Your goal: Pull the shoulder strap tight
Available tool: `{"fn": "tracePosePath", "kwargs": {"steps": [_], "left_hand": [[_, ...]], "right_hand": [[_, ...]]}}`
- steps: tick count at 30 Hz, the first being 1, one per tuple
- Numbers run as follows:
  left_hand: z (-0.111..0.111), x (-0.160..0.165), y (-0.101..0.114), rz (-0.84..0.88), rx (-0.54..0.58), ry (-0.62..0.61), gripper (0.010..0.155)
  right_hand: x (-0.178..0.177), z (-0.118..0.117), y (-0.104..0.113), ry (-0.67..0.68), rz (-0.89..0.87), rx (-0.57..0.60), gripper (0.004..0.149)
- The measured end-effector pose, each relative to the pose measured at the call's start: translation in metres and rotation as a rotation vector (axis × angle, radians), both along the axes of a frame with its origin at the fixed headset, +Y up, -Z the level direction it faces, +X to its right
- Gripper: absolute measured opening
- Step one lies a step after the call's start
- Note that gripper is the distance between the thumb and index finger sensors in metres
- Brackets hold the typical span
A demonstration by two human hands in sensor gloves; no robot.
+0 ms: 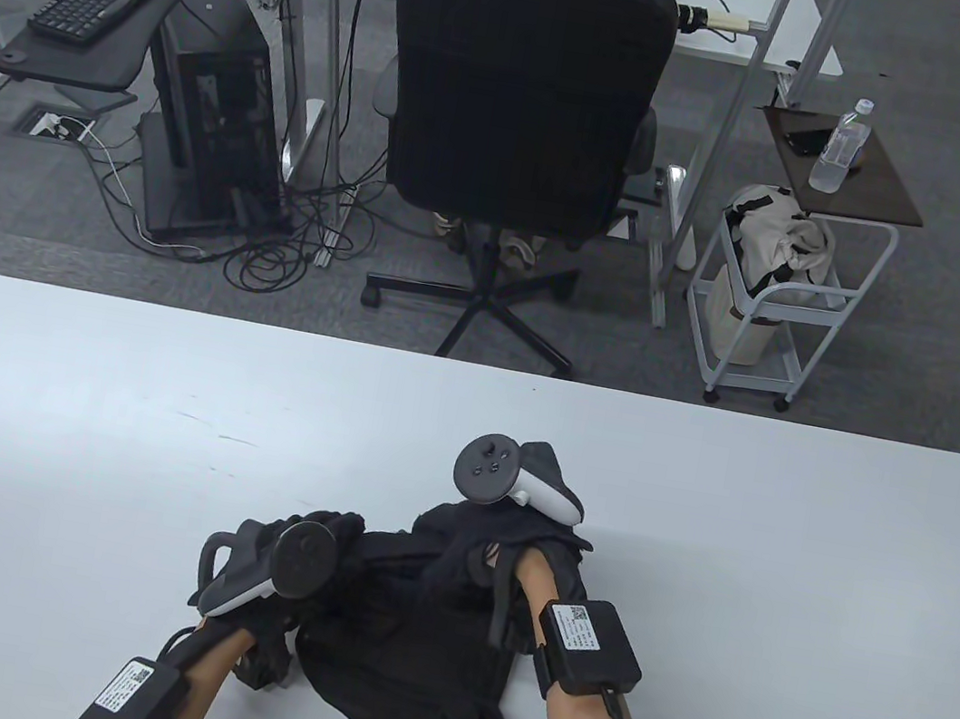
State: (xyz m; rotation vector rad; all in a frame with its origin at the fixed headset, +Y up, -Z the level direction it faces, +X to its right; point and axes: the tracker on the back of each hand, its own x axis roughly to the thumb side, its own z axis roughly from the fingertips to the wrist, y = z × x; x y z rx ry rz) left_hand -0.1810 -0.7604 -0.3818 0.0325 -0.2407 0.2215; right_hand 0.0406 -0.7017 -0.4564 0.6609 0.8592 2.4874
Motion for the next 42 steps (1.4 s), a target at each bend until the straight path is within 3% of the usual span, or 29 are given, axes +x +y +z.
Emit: {"fn": "tracePosePath", "kwargs": {"steps": [4,7,12,16,22,29,35,39,42], "left_hand": [[0.0,-0.001,0.001,0.002,0.001,0.0,0.063],[0.0,0.0,0.001,0.003,0.006,0.0,0.063],[0.0,0.002,0.002,0.001,0.014,-0.006,0.063],[0.0,0.0,0.001,0.017,0.01,-0.007,0.063],[0.001,-0.001,0.0,0.034,0.009,-0.016,0.063],[0.002,-0.002,0.001,0.013,0.015,-0.018,0.063],[0.003,0.0,0.007,-0.06,0.042,-0.012,0.064],[0.005,0.002,0.007,-0.113,0.054,-0.01,0.064],[0.006,0.002,0.009,-0.129,0.067,-0.011,0.064]], "right_hand": [[0.006,-0.003,-0.001,-0.073,-0.063,-0.088,0.078],[0.005,-0.002,0.0,-0.112,-0.004,-0.1,0.078],[-0.007,0.0,0.004,-0.023,0.185,-0.06,0.04],[-0.014,-0.001,0.006,0.031,0.051,-0.095,0.035],[-0.02,-0.011,-0.014,0.075,-0.282,-0.22,0.033],[-0.007,-0.016,-0.014,0.03,-0.337,-0.214,0.034],[0.01,-0.012,-0.013,-0.013,-0.163,-0.226,0.039],[0.014,-0.006,-0.012,0.004,0.029,-0.18,0.059],[0.017,-0.006,-0.009,-0.009,0.096,-0.15,0.055]]}}
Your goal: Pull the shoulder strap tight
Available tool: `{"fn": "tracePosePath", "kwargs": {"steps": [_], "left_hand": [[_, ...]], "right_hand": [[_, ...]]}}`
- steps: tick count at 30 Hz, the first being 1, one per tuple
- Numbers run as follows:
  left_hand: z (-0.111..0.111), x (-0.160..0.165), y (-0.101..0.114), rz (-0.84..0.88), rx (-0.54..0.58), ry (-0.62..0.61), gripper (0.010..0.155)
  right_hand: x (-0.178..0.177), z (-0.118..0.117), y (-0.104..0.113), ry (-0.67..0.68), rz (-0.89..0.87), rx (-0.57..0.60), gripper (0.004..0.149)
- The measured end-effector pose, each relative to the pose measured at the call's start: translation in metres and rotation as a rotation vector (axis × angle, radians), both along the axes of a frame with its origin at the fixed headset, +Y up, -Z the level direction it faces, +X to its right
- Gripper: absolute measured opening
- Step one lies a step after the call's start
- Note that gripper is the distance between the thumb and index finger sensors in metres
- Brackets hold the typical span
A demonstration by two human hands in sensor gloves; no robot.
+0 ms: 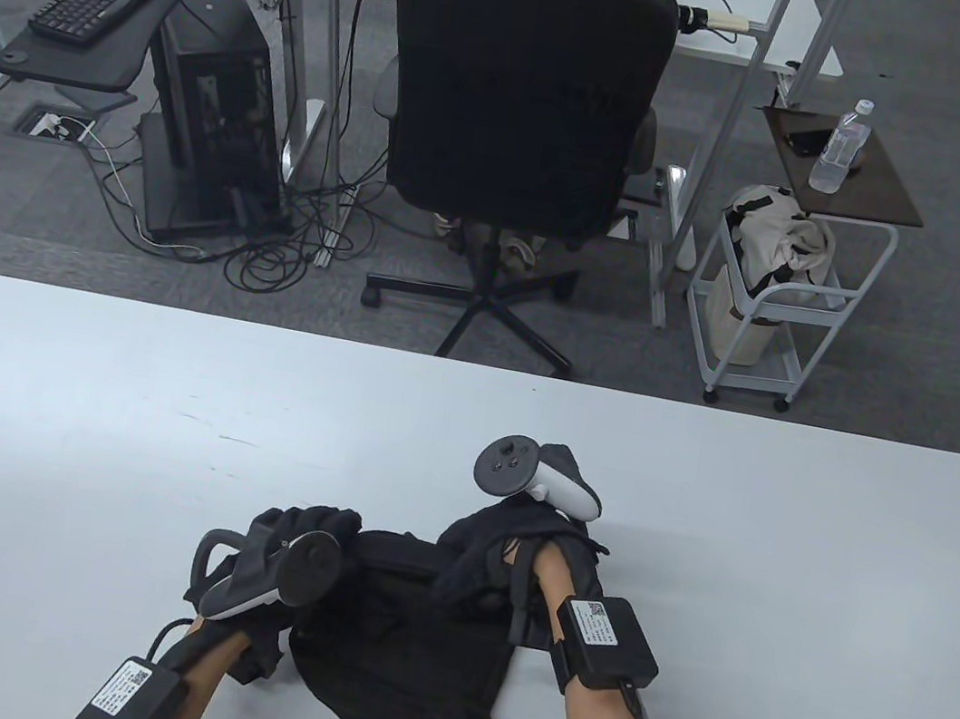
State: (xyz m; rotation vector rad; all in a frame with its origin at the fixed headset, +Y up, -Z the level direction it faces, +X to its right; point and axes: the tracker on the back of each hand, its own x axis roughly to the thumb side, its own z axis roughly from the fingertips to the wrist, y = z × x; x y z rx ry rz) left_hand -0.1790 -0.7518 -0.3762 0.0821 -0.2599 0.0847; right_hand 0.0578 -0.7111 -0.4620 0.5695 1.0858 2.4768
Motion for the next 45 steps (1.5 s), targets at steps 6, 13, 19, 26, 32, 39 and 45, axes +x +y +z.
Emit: {"fn": "tracePosePath", "kwargs": {"steps": [6,13,19,26,32,39,45], "left_hand": [[-0.002,-0.007,-0.003,0.008,-0.009,0.022,0.064],[-0.001,-0.005,0.001,-0.021,0.008,0.028,0.064],[-0.001,-0.01,0.001,-0.02,0.001,0.036,0.065],[-0.002,-0.012,0.0,-0.006,-0.006,0.045,0.065],[-0.002,-0.01,0.002,-0.012,0.0,0.042,0.065],[-0.003,-0.018,0.002,-0.022,-0.004,0.064,0.065],[-0.005,-0.019,-0.001,-0.007,-0.02,0.064,0.065]], "right_hand": [[0.008,0.005,0.005,0.013,-0.035,-0.016,0.052],[0.02,0.005,0.014,-0.039,0.002,0.035,0.046],[0.033,0.008,0.015,-0.078,-0.045,0.089,0.045],[0.045,0.013,0.016,-0.049,-0.041,0.041,0.051],[0.064,0.011,0.02,-0.129,-0.085,0.003,0.046],[0.08,0.015,0.019,-0.158,-0.009,0.08,0.053],[0.089,0.02,0.018,-0.122,0.036,0.094,0.054]]}}
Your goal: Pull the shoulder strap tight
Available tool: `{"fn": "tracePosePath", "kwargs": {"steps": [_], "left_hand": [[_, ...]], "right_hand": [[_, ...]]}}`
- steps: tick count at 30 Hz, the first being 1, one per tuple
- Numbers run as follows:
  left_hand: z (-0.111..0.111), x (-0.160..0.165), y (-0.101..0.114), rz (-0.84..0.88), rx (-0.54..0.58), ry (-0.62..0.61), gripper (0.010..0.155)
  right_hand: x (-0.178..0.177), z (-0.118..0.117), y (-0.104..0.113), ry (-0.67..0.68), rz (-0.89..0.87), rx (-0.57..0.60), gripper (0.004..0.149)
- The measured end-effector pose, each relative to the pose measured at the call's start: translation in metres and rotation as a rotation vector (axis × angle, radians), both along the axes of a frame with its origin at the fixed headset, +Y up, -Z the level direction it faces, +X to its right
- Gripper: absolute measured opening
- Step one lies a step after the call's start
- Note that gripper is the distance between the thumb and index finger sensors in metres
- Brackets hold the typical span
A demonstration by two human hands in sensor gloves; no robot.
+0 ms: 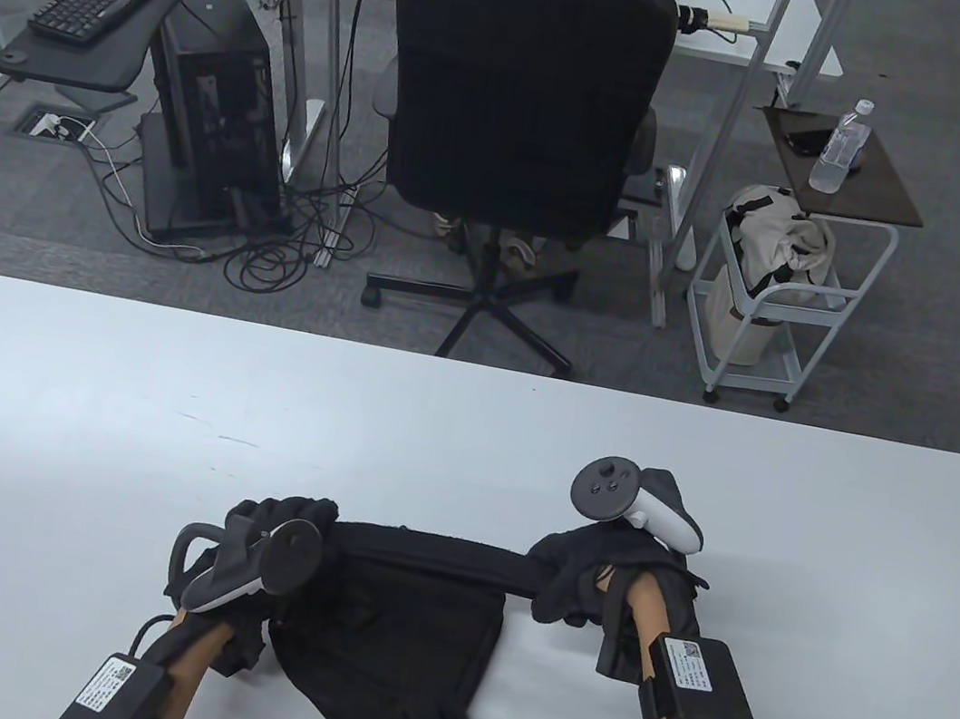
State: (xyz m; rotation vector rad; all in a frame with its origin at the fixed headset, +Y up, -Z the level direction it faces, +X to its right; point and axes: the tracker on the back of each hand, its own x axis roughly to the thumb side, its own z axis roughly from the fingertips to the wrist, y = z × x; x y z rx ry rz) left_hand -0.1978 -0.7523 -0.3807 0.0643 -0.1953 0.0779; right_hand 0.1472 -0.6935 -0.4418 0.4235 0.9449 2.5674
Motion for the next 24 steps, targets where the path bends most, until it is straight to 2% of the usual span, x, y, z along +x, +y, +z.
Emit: {"fn": "tracePosePath", "kwargs": {"steps": [5,6,9,10,12,17,19,20,24], "left_hand": [[0.003,0.015,0.0,-0.037,0.038,0.038,0.065],[0.004,0.02,0.001,-0.024,0.042,0.058,0.065],[0.004,0.027,0.001,0.049,0.024,0.069,0.065],[0.004,0.028,0.001,0.053,0.02,0.063,0.065],[0.004,0.028,0.0,0.004,0.009,0.062,0.064],[0.002,0.023,-0.007,-0.027,-0.001,0.067,0.064],[0.001,0.023,-0.007,-0.038,-0.004,0.066,0.064],[0.001,0.023,-0.007,-0.05,-0.006,0.069,0.064],[-0.002,0.02,-0.011,-0.061,-0.047,0.072,0.065]], "right_hand": [[0.005,-0.011,0.006,-0.131,0.115,0.19,0.054],[0.006,-0.017,0.013,-0.177,0.136,0.284,0.054],[0.007,-0.025,0.024,-0.241,0.148,0.374,0.056],[0.007,-0.027,0.027,-0.249,0.131,0.365,0.059],[0.008,-0.027,0.022,-0.219,0.026,0.267,0.068],[0.025,-0.022,-0.012,-0.207,-0.159,0.173,0.085],[0.034,-0.02,-0.028,-0.239,-0.247,0.127,0.088],[0.043,-0.019,-0.037,-0.269,-0.345,0.106,0.091],[0.072,-0.014,-0.05,-0.452,-0.623,0.119,0.092]]}}
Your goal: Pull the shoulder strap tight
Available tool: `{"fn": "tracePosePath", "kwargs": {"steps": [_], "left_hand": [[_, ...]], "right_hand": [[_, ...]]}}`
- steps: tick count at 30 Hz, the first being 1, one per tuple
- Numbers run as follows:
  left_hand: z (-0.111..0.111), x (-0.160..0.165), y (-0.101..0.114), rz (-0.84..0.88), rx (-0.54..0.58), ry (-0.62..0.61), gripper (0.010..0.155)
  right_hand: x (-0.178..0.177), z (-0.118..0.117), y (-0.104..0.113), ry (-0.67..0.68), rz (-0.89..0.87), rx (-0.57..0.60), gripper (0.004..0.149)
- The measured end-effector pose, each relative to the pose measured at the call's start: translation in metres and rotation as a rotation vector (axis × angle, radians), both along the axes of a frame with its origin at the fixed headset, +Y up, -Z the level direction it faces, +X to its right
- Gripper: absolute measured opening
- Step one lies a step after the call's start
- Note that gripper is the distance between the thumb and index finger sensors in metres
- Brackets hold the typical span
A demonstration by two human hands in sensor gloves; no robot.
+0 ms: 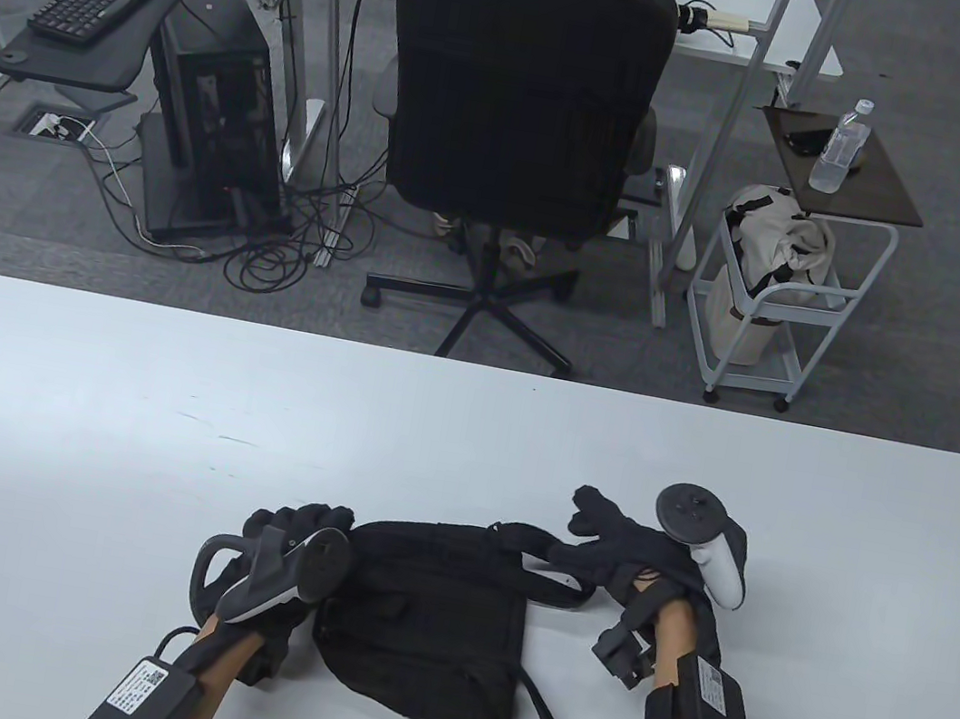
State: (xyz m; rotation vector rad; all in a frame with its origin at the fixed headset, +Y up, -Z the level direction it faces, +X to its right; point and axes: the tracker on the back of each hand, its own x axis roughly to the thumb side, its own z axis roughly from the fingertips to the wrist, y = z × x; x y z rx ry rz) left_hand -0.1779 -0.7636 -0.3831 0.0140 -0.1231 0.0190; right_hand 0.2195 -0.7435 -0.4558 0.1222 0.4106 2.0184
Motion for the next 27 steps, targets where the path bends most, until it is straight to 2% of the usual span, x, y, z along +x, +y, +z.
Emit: {"fn": "tracePosePath", "kwargs": {"steps": [2,5,10,14,19,22,24,26,27], "left_hand": [[0.0,-0.004,0.002,0.061,-0.032,-0.006,0.068],[0.001,-0.008,0.016,0.136,-0.006,0.001,0.072],[0.012,-0.014,0.049,0.238,0.058,-0.007,0.077],[0.028,-0.013,0.07,0.244,0.122,-0.033,0.079],[0.048,-0.01,0.079,0.227,0.147,-0.052,0.08],[0.056,-0.01,0.073,0.218,0.154,-0.049,0.08],[0.059,-0.011,0.068,0.192,0.151,-0.045,0.079],[0.061,-0.011,0.064,0.18,0.143,-0.035,0.08],[0.062,-0.01,0.062,0.177,0.138,-0.038,0.08]], "right_hand": [[0.011,0.005,0.004,-0.076,-0.043,0.081,0.09],[0.008,0.02,0.029,-0.047,0.12,0.203,0.085],[-0.025,0.061,0.082,0.015,0.452,0.421,0.081],[-0.042,0.094,0.105,-0.014,0.617,0.554,0.085],[-0.049,0.115,0.098,-0.048,0.68,0.582,0.085],[-0.052,0.123,0.08,-0.057,0.71,0.586,0.085],[-0.053,0.123,0.062,-0.078,0.67,0.587,0.084],[-0.052,0.124,0.053,-0.045,0.697,0.526,0.084],[-0.052,0.125,0.052,-0.072,0.701,0.556,0.084]]}}
